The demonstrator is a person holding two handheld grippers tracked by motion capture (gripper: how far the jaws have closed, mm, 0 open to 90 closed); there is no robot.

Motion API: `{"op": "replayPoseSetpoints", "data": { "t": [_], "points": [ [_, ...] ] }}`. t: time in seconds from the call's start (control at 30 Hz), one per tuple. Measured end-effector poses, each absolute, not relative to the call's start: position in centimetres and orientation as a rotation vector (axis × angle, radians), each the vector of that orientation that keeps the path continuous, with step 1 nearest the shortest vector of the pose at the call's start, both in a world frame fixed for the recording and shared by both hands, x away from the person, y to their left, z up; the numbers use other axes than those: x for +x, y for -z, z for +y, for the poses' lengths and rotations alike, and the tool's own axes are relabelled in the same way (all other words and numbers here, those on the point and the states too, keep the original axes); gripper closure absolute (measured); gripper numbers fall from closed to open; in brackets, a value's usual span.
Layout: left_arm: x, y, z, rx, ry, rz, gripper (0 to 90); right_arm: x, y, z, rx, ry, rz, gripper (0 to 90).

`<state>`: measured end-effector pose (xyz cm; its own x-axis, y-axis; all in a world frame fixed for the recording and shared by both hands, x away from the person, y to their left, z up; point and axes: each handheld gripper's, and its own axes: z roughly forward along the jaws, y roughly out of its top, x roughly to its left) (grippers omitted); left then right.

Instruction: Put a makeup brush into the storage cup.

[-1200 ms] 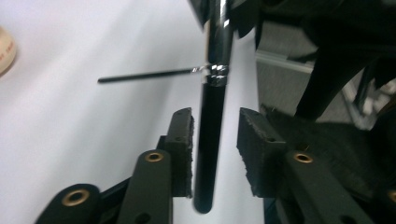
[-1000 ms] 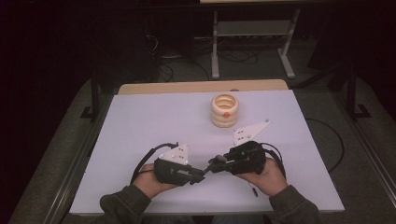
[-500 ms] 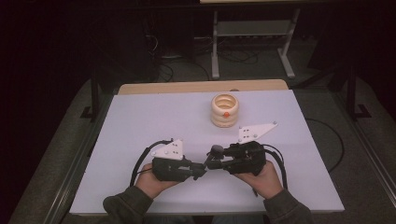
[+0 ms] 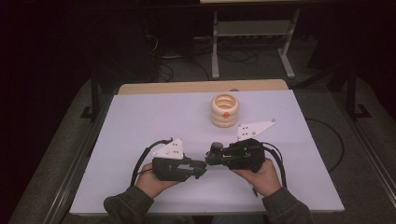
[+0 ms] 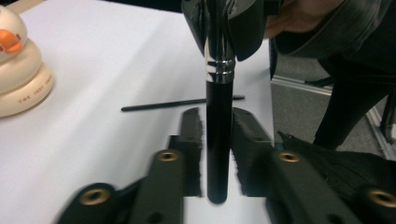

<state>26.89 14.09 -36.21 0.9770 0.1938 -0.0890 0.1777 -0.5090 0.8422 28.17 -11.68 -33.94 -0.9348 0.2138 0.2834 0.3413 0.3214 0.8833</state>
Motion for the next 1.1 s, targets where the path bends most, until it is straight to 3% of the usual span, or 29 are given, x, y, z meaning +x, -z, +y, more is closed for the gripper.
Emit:
{"op": "replayPoseSetpoints", "data": {
  "t": [0.6,0.77,1.1],
  "points": [
    [26.5,36.4,15.6,2.158,-0.131,0.360,51.5,28.4,33.1,-12.7,-0.577,1.546,-2.620,78.1],
    [26.7,36.4,16.8,2.123,-0.164,0.433,40.3,28.6,32.6,-13.2,-0.591,1.542,-2.638,78.1],
    [27.1,37.0,19.1,2.110,-0.221,0.505,35.0,28.9,32.0,-13.6,-0.611,1.539,-2.646,78.1]
  ]
}}
